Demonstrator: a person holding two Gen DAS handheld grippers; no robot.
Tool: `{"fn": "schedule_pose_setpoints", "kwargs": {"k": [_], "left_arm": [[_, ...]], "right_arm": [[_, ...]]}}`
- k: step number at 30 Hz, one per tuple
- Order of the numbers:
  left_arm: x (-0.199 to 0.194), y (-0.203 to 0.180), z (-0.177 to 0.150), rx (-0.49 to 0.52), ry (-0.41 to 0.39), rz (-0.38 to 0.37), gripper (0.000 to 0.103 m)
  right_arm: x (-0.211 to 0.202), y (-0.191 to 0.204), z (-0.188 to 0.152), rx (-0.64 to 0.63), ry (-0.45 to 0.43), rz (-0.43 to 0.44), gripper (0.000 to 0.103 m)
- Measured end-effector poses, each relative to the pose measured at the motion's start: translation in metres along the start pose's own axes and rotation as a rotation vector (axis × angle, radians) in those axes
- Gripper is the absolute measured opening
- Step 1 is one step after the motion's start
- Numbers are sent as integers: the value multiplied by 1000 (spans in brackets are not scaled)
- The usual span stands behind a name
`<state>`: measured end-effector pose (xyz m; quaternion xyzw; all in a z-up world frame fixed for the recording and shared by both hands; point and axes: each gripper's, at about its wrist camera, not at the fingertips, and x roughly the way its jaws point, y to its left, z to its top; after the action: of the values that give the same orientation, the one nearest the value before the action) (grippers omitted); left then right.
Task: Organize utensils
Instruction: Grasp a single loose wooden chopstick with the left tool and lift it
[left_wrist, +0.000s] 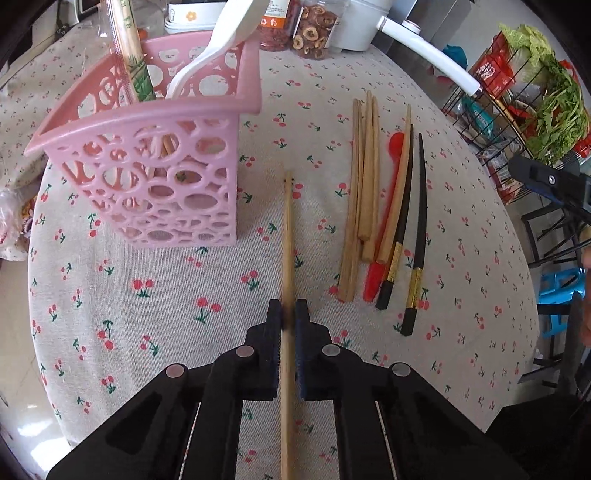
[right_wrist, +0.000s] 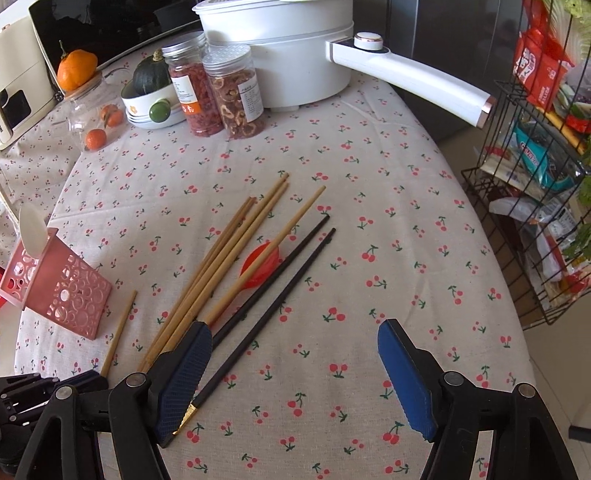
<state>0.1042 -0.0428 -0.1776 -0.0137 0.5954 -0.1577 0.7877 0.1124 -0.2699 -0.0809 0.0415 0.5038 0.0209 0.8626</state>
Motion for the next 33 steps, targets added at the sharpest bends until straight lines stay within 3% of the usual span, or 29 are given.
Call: {"fn": "schedule_pose_setpoints", "kwargs": {"k": [2, 4, 7, 17, 22, 29, 33], "left_arm": [[-1, -4, -7, 35, 81, -16, 6], [-6, -12, -13, 83, 104, -12, 6], [-12, -22, -10, 121, 25, 24, 8], [13, -26, 22, 83, -29, 72, 9], [13, -30, 22, 109, -36, 104, 5], [-37, -26, 5, 118, -113, 19, 5], [-69, -22, -3, 120, -167, -17, 5]], "right_arm": [[1, -4, 0, 15, 9, 1, 78], [1, -7, 0, 30, 16, 6, 78], [1, -10, 0, 42, 19, 10, 78], [13, -21, -2, 66, 62, -7, 78], [25, -29, 2, 103, 86, 4, 78], [56, -31, 14, 177, 131, 31, 78], [83, -25, 19, 229, 176, 57, 61]]}}
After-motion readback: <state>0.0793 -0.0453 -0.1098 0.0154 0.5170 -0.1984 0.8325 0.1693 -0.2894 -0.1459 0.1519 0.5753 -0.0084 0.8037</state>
